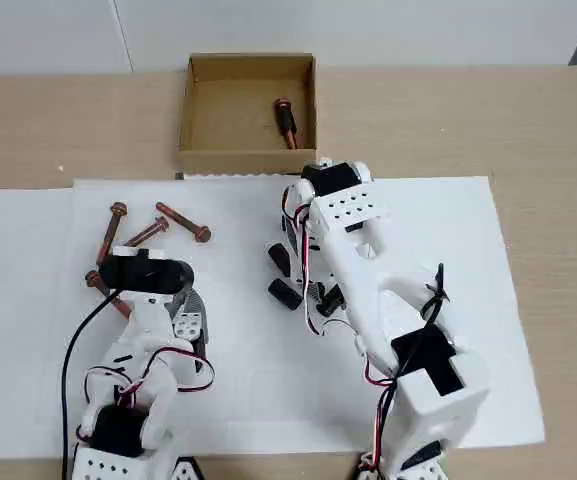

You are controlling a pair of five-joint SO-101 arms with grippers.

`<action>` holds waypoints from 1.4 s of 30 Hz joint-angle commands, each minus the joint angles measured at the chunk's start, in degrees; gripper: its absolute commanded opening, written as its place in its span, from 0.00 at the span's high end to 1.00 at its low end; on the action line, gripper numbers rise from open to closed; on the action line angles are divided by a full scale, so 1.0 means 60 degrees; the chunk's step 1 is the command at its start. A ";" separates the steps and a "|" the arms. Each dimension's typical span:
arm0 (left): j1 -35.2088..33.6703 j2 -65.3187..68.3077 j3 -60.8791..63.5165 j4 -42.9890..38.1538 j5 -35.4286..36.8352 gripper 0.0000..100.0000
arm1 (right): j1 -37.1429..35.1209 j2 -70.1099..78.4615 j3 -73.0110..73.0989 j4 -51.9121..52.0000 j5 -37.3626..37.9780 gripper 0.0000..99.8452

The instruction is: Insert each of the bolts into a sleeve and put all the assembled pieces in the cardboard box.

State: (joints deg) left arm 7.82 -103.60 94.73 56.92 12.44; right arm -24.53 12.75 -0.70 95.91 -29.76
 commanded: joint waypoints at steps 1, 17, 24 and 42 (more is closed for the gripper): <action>-0.0073 -0.0073 -0.0051 0.0044 -0.0015 0.99 | 0.0051 -0.0051 -0.0088 -0.0081 -0.0073 0.80; -0.0073 -0.0073 -0.0051 0.0044 -0.0015 0.99 | 0.0051 0.1018 -0.0103 -0.0857 -0.0073 0.80; -0.0073 -0.0073 -0.0051 0.0044 -0.0015 0.99 | 0.0051 0.1370 -0.0103 -0.1223 -0.0044 0.95; -0.0073 -0.0073 -0.0051 0.0044 -0.0059 0.99 | -0.0315 -0.1326 -0.1451 0.0095 0.0220 1.00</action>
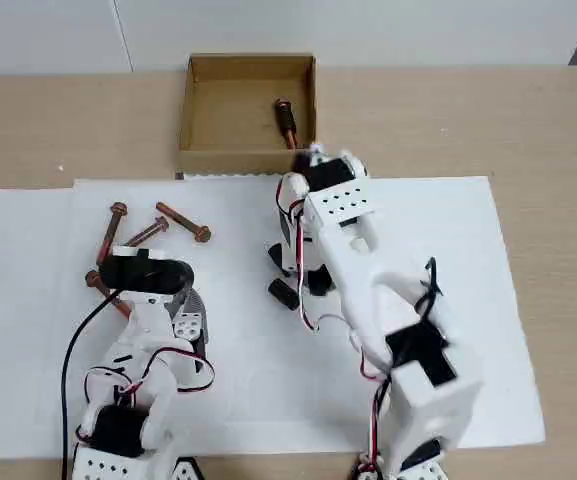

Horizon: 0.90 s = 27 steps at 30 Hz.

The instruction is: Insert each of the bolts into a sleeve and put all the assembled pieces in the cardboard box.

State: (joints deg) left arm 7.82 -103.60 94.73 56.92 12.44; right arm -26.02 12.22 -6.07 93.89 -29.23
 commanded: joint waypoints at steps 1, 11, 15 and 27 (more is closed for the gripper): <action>-0.0073 -0.0073 -0.0051 0.0044 -0.0044 0.99 | -0.0051 -0.1590 -0.0557 0.0520 0.0147 1.00; -0.1231 -0.0029 -0.1531 0.0103 -0.0059 0.99 | 0.0300 -0.5165 0.1245 0.0637 0.0147 1.00; -0.1568 -0.0015 -0.2176 0.0821 -0.0293 0.99 | 0.0901 -0.6176 0.2740 0.0579 0.0147 1.00; -0.2667 -0.0015 -0.3993 0.2505 -0.0674 0.99 | 0.1311 -0.7392 0.4938 0.0520 0.0147 1.00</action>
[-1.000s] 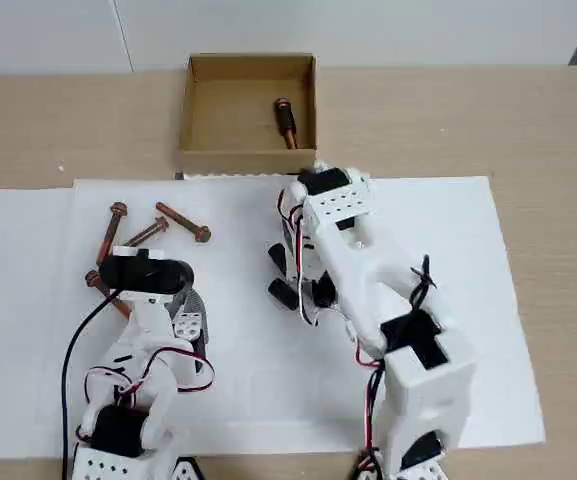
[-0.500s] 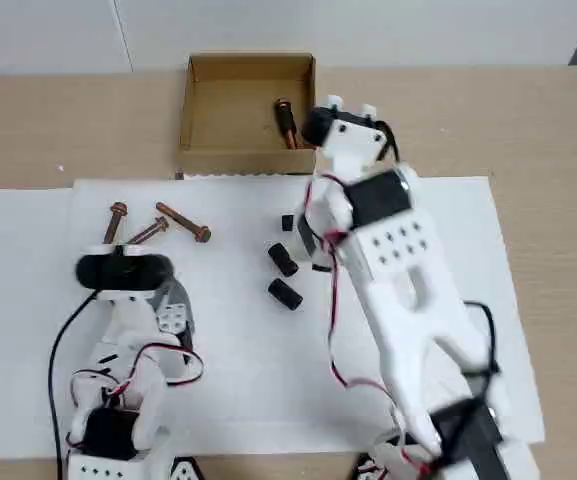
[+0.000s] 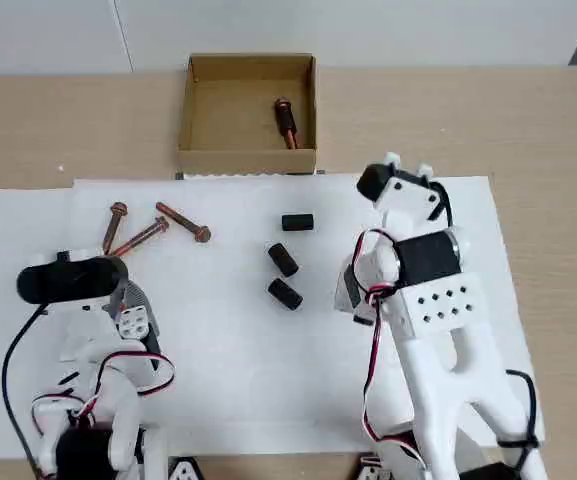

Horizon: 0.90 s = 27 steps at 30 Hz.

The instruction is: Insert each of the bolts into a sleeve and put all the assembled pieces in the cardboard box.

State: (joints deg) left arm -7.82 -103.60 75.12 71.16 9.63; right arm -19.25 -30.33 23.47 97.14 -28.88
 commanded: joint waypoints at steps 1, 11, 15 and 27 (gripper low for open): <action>-0.0044 -0.0015 -0.0901 0.0205 -0.0264 0.99 | 0.0242 -0.0300 0.0029 -0.0022 0.0088 1.00; -0.0044 0.3897 -0.4418 0.0908 -0.0249 0.99 | 0.0535 -0.0286 0.0059 -0.0637 0.0088 1.00; -0.0059 0.6081 -0.5956 0.1451 -0.0220 0.99 | 0.0535 -0.0359 0.0059 -0.0637 0.0073 1.00; -0.1465 1.1604 -0.9179 0.3590 0.0000 0.99 | 0.1150 -0.1927 0.0059 -0.0623 0.0088 1.00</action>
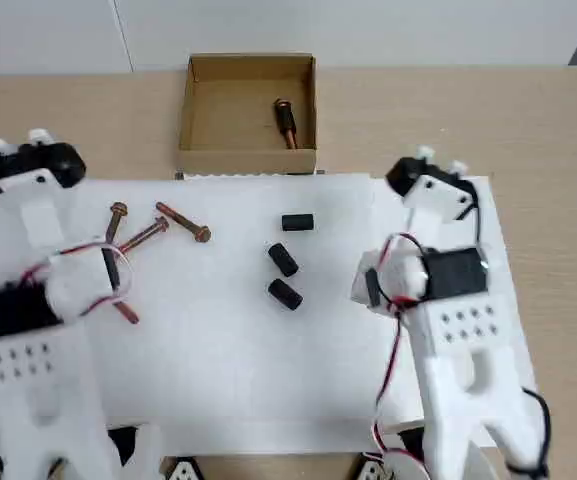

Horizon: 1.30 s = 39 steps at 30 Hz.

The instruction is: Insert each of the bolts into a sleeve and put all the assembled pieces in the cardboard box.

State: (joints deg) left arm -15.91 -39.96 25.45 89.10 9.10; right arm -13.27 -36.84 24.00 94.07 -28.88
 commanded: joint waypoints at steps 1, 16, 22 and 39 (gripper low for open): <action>-0.0117 0.1392 -0.1077 0.0850 0.0103 0.99 | 0.0154 -0.1062 -0.0029 -0.0110 0.0088 1.00; -0.0117 0.4733 -0.2410 0.1070 0.2256 0.99 | 0.1004 -0.3260 0.2110 -0.0110 0.0264 1.00; -0.0689 0.5905 -0.2425 0.0381 0.2388 0.95 | 0.1048 -0.3773 0.2681 -0.0110 0.0557 1.00; -0.1275 0.6359 -0.1546 -0.0864 0.2667 0.83 | 0.1033 -0.3788 0.2725 -0.0388 0.0718 1.00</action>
State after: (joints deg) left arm -22.42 -1.45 15.25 86.55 24.84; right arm -7.65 -58.73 40.53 92.57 -25.63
